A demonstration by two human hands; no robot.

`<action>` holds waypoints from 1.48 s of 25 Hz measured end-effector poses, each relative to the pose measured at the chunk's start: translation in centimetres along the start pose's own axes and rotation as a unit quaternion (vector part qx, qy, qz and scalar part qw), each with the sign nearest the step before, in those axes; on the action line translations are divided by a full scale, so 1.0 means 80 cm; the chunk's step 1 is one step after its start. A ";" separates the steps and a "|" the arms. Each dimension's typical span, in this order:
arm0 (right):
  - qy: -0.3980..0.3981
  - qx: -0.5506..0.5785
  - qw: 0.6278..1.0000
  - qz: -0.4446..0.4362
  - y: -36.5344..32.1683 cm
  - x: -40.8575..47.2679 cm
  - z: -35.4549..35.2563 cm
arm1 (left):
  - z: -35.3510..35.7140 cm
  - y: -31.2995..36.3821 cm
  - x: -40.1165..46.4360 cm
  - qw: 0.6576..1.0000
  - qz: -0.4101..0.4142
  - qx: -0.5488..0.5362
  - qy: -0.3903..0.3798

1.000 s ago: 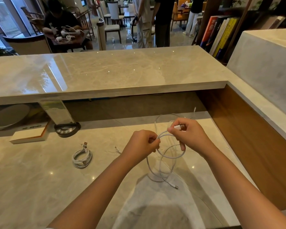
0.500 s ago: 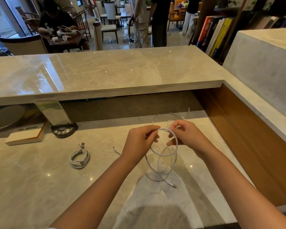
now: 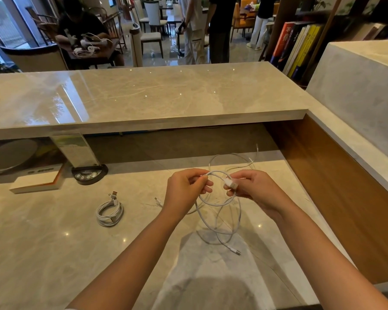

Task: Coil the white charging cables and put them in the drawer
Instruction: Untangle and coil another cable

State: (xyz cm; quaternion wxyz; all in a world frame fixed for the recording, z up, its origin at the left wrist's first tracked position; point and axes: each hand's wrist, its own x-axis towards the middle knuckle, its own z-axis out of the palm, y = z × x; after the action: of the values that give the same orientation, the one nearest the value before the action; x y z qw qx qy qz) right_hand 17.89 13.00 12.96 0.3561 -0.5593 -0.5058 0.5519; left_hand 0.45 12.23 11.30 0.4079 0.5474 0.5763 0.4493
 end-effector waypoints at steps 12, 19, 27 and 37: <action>0.039 -0.001 0.993 -0.111 0.002 0.001 -0.002 | -0.009 0.013 -0.002 0.956 -0.182 -0.143 -0.178; 0.065 0.040 0.989 -0.130 -0.002 0.006 0.013 | -0.018 0.018 -0.003 0.917 -0.172 -0.286 -0.218; -0.209 -0.038 0.977 -0.028 0.039 -0.032 0.048 | -0.032 0.029 0.010 0.911 -0.102 -0.380 -0.122; -0.285 -0.253 0.924 -0.017 0.027 -0.013 -0.024 | -0.057 0.025 0.018 0.956 -0.049 -0.271 -0.101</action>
State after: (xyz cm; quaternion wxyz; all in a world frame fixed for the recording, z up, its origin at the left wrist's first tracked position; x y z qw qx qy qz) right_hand 20.29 11.78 11.43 0.0531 -0.4415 -0.7184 0.5350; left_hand -3.52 13.32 14.45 0.6188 0.4300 0.4148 0.5100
